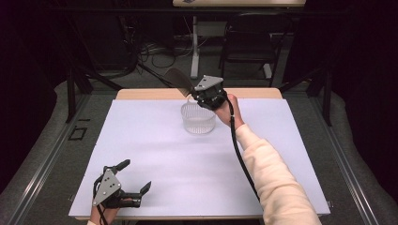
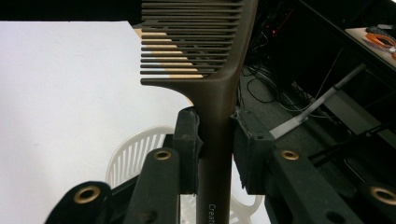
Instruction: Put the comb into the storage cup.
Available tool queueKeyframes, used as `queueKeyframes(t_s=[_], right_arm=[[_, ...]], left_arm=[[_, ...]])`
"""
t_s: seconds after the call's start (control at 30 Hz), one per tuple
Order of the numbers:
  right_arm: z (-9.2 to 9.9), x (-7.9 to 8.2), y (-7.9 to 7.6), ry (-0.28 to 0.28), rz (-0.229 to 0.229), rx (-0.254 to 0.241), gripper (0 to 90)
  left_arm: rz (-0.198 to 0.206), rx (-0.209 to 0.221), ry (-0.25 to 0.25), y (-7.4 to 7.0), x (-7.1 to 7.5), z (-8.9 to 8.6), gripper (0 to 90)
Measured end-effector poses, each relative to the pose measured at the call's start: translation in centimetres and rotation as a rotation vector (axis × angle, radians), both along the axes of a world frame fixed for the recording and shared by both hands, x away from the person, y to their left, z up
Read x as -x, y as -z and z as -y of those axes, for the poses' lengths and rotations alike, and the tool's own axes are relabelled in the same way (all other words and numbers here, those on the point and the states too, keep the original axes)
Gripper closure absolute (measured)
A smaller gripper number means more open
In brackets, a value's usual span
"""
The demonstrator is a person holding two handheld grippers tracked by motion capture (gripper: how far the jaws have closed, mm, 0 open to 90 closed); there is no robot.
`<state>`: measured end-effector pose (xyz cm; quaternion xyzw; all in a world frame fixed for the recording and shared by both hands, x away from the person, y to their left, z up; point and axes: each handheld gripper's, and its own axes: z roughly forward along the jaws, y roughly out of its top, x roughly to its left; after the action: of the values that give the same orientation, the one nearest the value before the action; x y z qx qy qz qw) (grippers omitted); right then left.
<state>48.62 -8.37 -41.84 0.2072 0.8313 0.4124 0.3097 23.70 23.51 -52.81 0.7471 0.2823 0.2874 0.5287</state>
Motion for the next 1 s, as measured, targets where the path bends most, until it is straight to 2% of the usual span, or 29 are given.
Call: queueKeyframes(t_s=[1.0], right_arm=[[-0.5, -0.6, 1.1, -0.027, -0.011, 0.011, 72.6]], left_arm=[[0.006, 0.000, 0.001, 0.0, 0.1, 0.0, 0.1]])
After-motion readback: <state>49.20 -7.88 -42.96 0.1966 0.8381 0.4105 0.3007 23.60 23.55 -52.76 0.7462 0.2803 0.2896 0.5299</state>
